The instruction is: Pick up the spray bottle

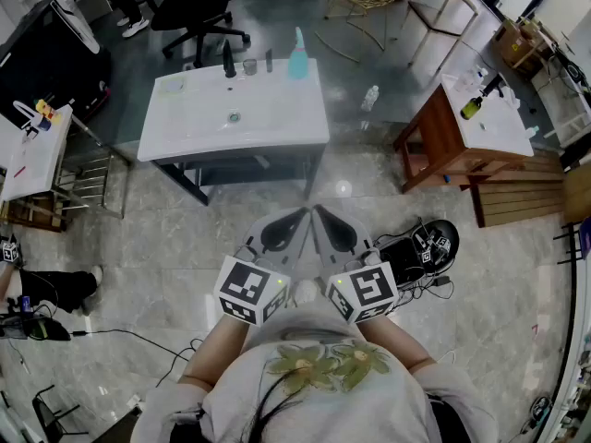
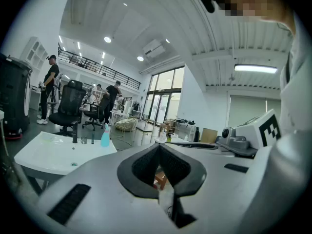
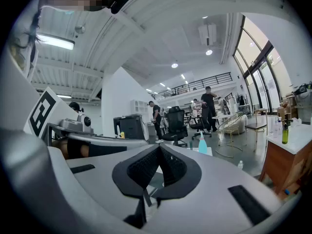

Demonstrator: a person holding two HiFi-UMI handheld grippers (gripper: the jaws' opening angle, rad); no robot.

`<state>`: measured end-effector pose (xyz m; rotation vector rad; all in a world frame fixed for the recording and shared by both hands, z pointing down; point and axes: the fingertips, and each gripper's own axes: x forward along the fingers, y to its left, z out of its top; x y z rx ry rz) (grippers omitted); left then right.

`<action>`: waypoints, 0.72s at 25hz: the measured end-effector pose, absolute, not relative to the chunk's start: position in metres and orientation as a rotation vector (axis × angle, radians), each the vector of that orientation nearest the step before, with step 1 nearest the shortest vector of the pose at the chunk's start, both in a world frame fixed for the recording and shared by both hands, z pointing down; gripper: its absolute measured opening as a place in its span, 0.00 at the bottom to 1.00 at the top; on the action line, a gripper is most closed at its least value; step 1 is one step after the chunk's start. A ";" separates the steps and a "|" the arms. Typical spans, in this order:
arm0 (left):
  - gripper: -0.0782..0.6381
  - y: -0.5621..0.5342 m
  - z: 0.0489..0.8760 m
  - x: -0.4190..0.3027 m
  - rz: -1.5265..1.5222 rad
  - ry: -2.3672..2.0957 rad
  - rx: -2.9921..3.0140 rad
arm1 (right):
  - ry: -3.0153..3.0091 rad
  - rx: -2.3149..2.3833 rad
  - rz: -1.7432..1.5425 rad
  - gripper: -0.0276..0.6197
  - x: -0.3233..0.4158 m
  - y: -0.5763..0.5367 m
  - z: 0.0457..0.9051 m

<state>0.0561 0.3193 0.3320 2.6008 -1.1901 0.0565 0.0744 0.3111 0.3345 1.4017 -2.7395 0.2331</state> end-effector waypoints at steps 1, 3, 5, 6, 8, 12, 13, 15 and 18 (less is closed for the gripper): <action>0.12 0.317 0.332 0.053 0.055 -1.189 2.598 | -2.738 1.400 0.236 0.08 0.071 0.309 0.335; 0.12 0.312 0.332 0.047 0.048 -1.186 2.594 | -2.735 1.399 0.239 0.08 0.065 0.304 0.335; 0.12 0.305 0.331 0.041 0.039 -1.182 2.591 | -2.733 1.402 0.238 0.08 0.059 0.297 0.335; 0.12 0.302 0.332 0.038 0.036 -1.180 2.590 | -2.731 1.405 0.236 0.08 0.056 0.293 0.335; 0.12 0.292 0.333 0.031 0.034 -1.179 2.589 | -2.725 1.408 0.227 0.08 0.050 0.285 0.335; 0.12 0.273 0.339 0.019 0.045 -1.163 2.588 | -2.709 1.410 0.201 0.08 0.037 0.270 0.339; 0.12 0.268 0.340 0.016 0.047 -1.157 2.593 | -2.704 1.417 0.194 0.08 0.035 0.265 0.340; 0.12 0.257 0.339 0.012 0.050 -1.149 2.608 | -2.697 1.435 0.180 0.08 0.031 0.255 0.339; 0.12 0.243 0.338 0.006 0.042 -1.138 2.629 | -2.699 1.454 0.162 0.08 0.025 0.240 0.338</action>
